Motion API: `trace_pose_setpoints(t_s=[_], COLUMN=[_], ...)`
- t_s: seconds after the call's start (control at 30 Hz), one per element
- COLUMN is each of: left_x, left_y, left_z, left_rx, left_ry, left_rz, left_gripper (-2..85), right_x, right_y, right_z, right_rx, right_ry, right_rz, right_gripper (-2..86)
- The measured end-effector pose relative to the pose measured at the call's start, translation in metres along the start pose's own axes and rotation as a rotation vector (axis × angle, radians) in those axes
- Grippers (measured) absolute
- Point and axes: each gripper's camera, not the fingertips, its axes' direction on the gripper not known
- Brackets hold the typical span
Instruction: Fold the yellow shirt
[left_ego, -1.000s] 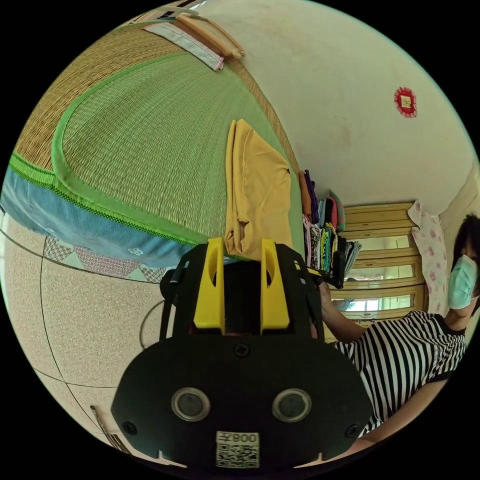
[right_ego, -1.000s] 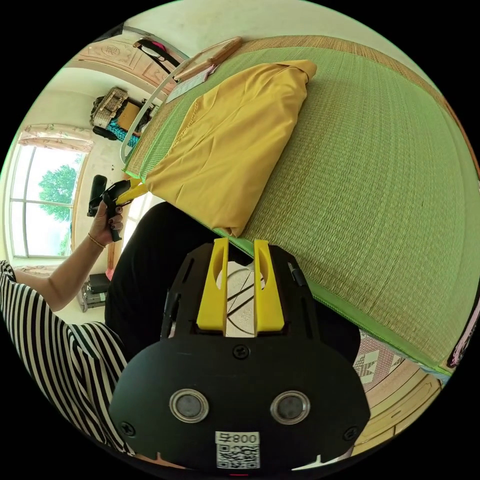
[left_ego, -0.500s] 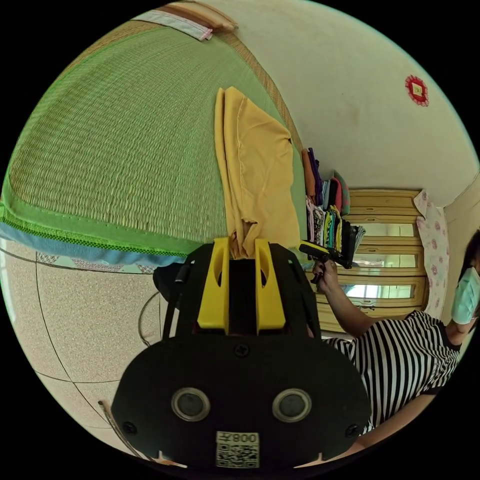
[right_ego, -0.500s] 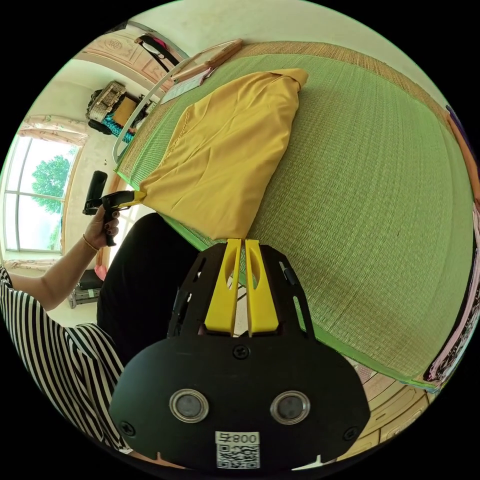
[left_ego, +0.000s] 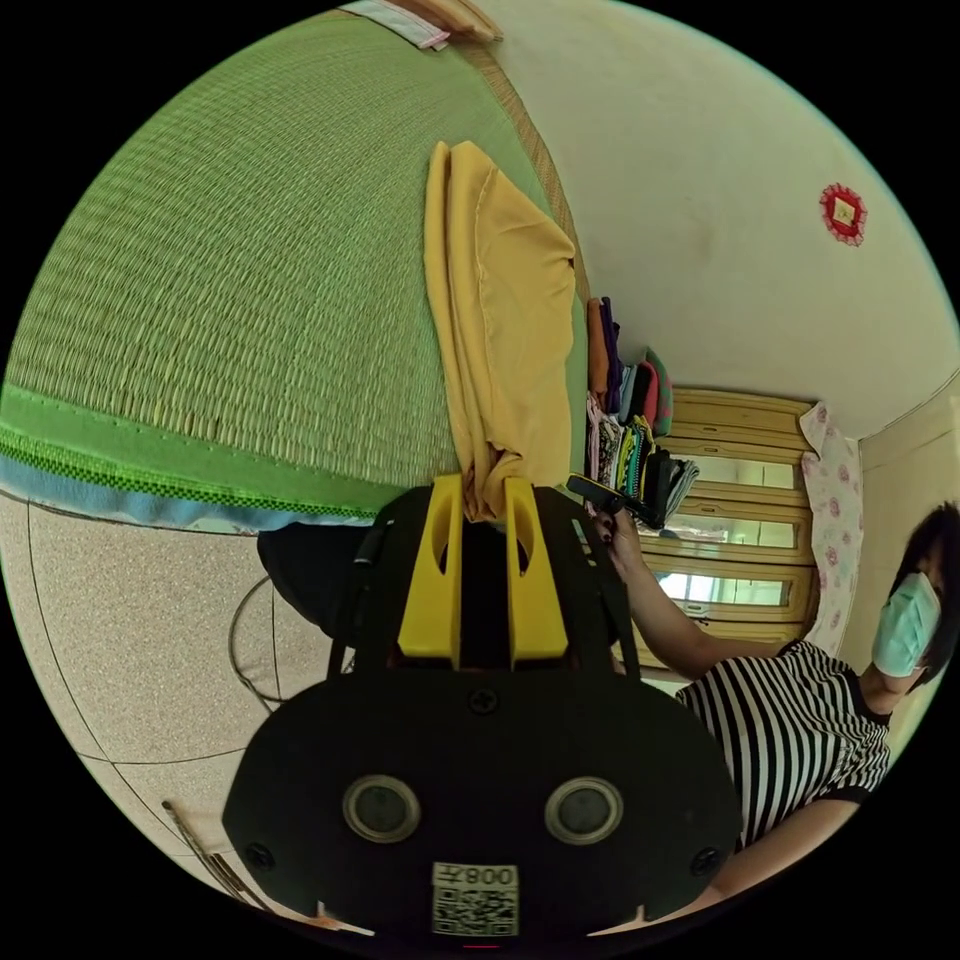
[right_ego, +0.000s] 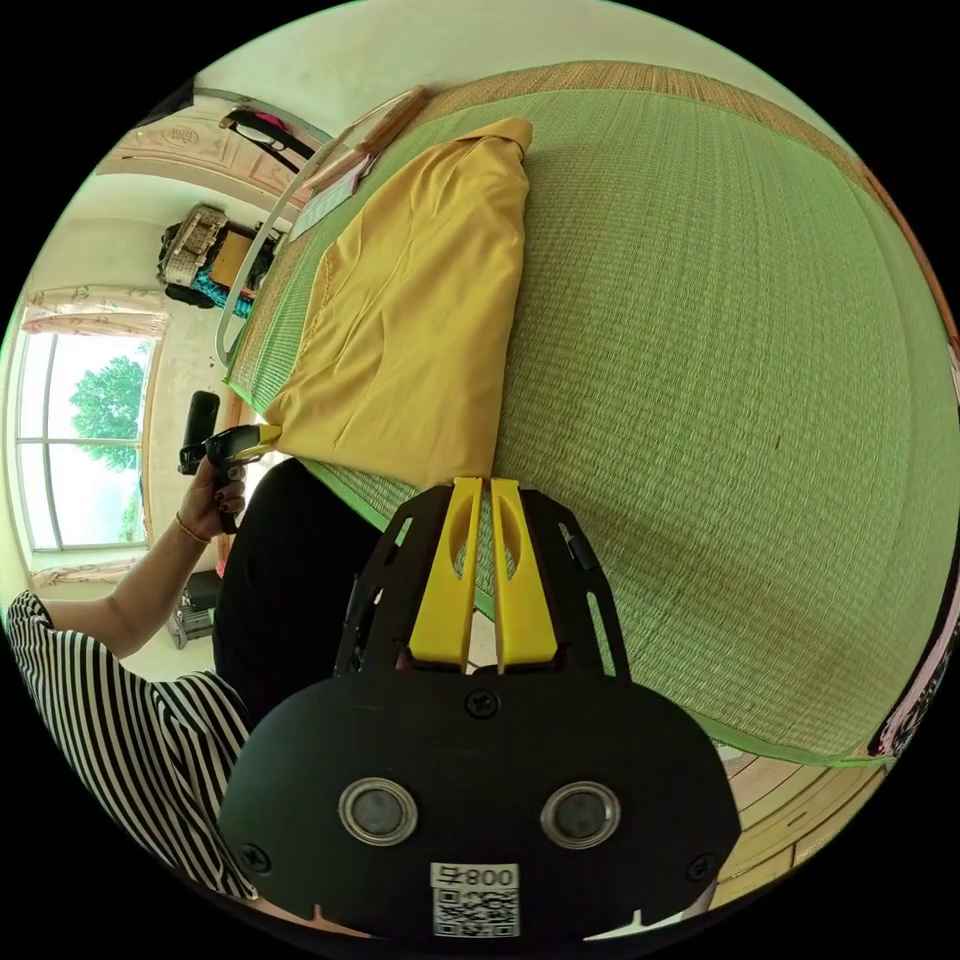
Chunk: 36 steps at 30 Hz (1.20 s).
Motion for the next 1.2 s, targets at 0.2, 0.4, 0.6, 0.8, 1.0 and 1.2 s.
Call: trace_pose_setpoints(t_s=[0.2,0.4,0.6,0.8,1.0,1.2], left_x=[-0.008,-0.012,-0.003,0.011,0.021,0.031], left_y=[0.008,0.019,0.03,0.042,0.062,0.084], left_z=[0.008,0.01,0.012,0.016,0.024,0.034], left_rx=[-0.004,0.018,0.043,0.067,0.068,0.08], left_ry=[0.038,0.111,0.197,0.257,0.267,0.269], left_rz=[-0.045,-0.07,-0.069,-0.072,-0.073,-0.065], left_gripper=[3.8,2.7,2.3,2.2,2.2,2.2], right_x=[0.028,0.041,0.021,0.007,0.012,0.02], right_y=[0.025,0.06,0.058,0.043,0.038,0.042], right_z=[0.004,0.019,0.059,0.096,0.111,0.12], right_rx=[0.018,0.045,0.035,0.022,0.061,0.074], right_ry=[-0.075,-0.247,-0.5,-0.726,-0.842,-0.868], right_rz=[0.065,0.11,0.078,0.089,0.132,0.181], right_gripper=[2.0,6.6,10.0,13.0,13.3,12.5])
